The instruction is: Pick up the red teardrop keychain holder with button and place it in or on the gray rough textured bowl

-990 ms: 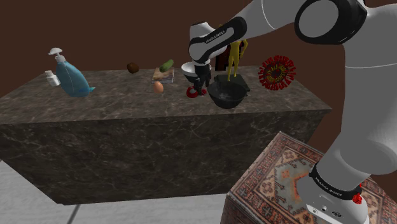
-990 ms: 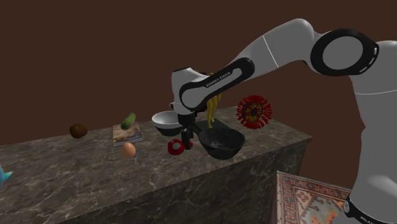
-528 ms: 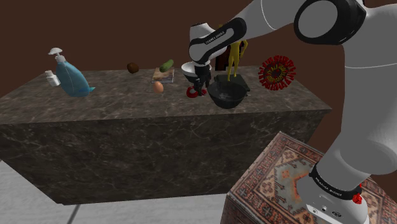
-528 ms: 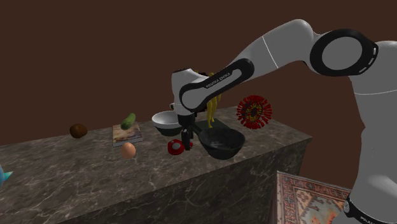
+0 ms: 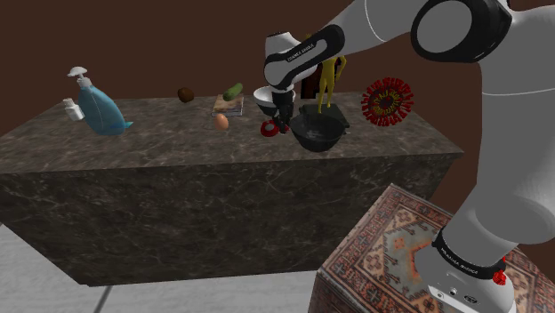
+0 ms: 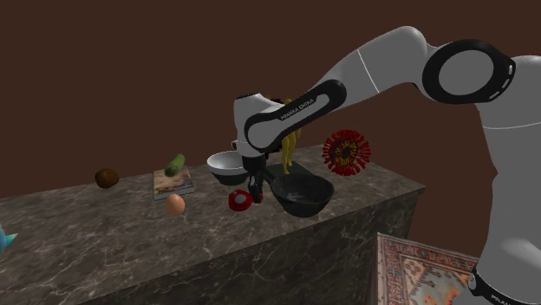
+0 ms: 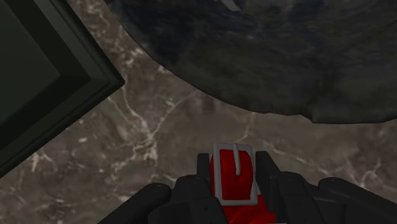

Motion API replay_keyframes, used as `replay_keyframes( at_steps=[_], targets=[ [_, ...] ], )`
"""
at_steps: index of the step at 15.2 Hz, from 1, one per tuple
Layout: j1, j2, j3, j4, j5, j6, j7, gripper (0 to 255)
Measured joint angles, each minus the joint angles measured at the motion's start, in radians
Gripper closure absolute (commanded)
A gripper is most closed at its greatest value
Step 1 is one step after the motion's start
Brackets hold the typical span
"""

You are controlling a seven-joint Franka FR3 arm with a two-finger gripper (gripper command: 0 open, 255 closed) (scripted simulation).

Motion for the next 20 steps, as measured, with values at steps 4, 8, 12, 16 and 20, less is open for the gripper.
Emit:
replay_keyframes(
  at_steps=[4, 8, 12, 16, 20],
  targets=[
    [0.0, -0.002, 0.0, 0.002, 0.0, -0.004, 0.0, 255],
    [0.0, -0.023, 0.001, 0.019, 0.002, -0.042, -0.003, 255],
    [0.0, -0.038, 0.002, 0.053, 0.004, -0.091, -0.007, 255],
    [0.001, -0.054, 0.002, 0.083, 0.006, -0.136, -0.011, 255],
    [0.0, -0.07, 0.002, 0.112, 0.008, -0.181, -0.016, 255]
  ],
)
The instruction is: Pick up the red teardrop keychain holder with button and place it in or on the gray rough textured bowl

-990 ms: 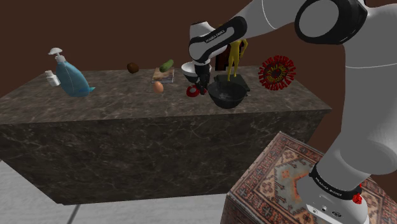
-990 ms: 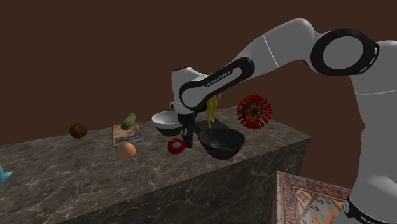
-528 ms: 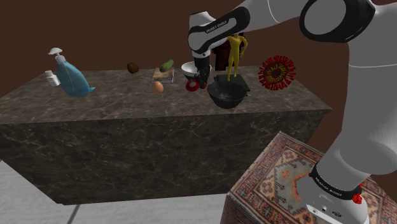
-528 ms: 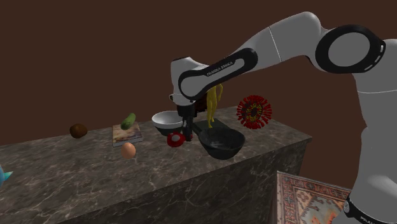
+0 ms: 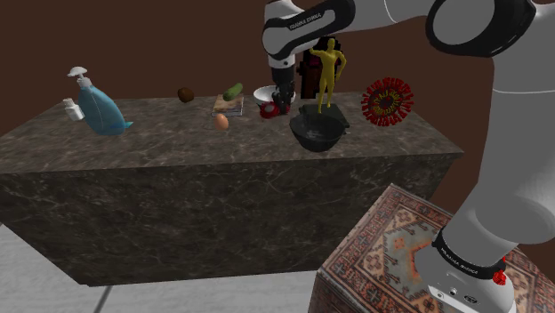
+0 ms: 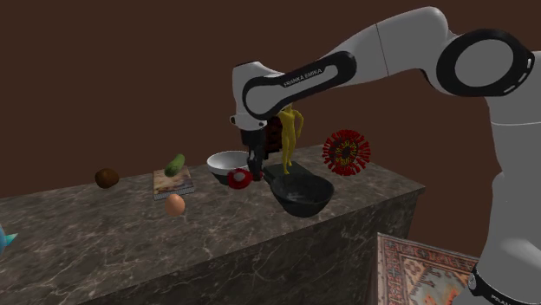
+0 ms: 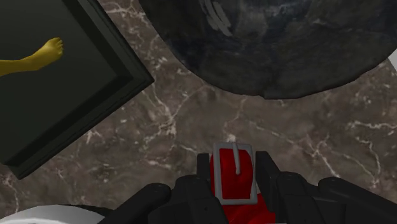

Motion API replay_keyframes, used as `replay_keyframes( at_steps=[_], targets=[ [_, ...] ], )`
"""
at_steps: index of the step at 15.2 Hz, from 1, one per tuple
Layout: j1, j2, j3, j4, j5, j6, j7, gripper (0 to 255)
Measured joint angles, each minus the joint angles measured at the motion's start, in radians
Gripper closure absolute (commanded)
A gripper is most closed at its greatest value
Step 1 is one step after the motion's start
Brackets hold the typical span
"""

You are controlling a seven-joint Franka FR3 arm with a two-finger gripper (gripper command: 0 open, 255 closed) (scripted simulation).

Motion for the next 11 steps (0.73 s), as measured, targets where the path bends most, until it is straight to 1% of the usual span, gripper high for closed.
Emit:
replay_keyframes(
  at_steps=[11],
  targets=[
    [0.002, -0.016, 0.001, 0.126, 0.003, -0.142, -0.01, 255]
  ],
)
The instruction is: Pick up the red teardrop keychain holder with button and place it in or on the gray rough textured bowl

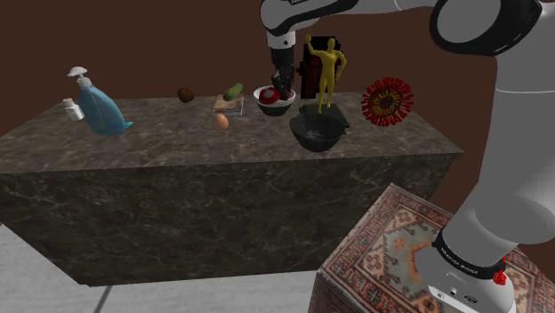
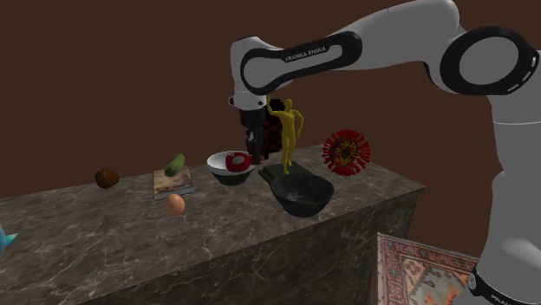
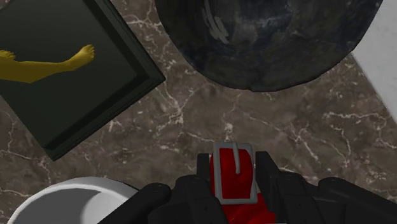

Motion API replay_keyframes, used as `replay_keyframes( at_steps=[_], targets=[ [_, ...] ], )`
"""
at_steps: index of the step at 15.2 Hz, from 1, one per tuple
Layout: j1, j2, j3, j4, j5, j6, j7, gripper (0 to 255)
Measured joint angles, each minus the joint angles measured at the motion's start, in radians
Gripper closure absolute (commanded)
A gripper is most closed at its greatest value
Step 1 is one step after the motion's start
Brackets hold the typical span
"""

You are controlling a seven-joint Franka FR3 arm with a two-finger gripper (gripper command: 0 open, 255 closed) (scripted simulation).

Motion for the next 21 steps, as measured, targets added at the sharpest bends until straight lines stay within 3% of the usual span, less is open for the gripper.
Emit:
replay_keyframes(
  at_steps=[5, 14, 21],
  targets=[
    [0.001, -0.001, 0.0, 0.063, 0.001, -0.064, -0.004, 255],
    [-0.019, -0.345, -0.009, -0.377, 0.006, 0.034, -0.025, 255],
    [-0.034, -0.602, -0.028, -0.647, 0.002, 0.05, -0.058, 255]
  ],
)
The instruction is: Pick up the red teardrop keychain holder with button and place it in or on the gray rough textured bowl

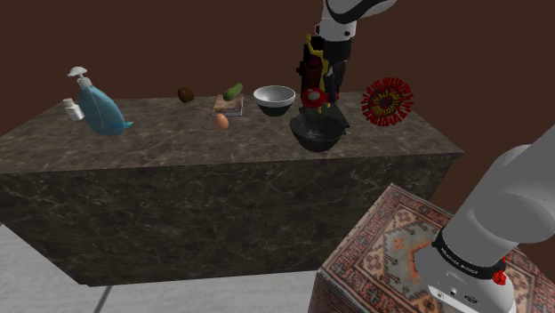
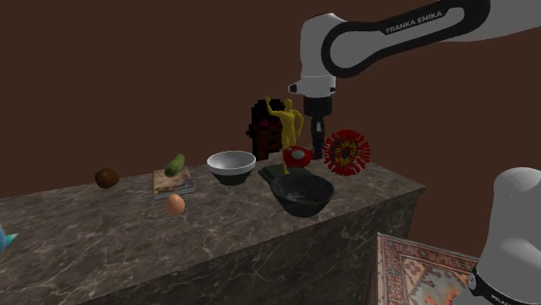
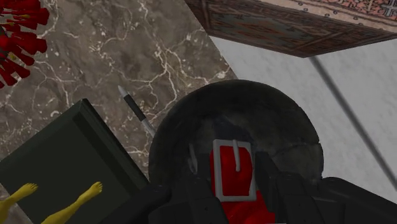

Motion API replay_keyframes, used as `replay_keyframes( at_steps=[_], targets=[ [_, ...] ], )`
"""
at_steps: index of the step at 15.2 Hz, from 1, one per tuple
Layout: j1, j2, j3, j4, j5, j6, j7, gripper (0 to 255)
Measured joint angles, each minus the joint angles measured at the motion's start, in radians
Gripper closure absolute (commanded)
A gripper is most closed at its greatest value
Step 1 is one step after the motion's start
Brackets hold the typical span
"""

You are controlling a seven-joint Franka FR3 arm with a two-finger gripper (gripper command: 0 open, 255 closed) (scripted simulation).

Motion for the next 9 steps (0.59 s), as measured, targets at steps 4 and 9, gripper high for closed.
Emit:
replay_keyframes(
  at_steps=[4, 9],
  targets=[
    [0.0, -0.016, 0.0, -0.063, -0.001, 0.045, 0.004, 255],
    [0.0, -0.003, 0.0, -0.118, -0.003, 0.114, 0.009, 255]
  ],
)
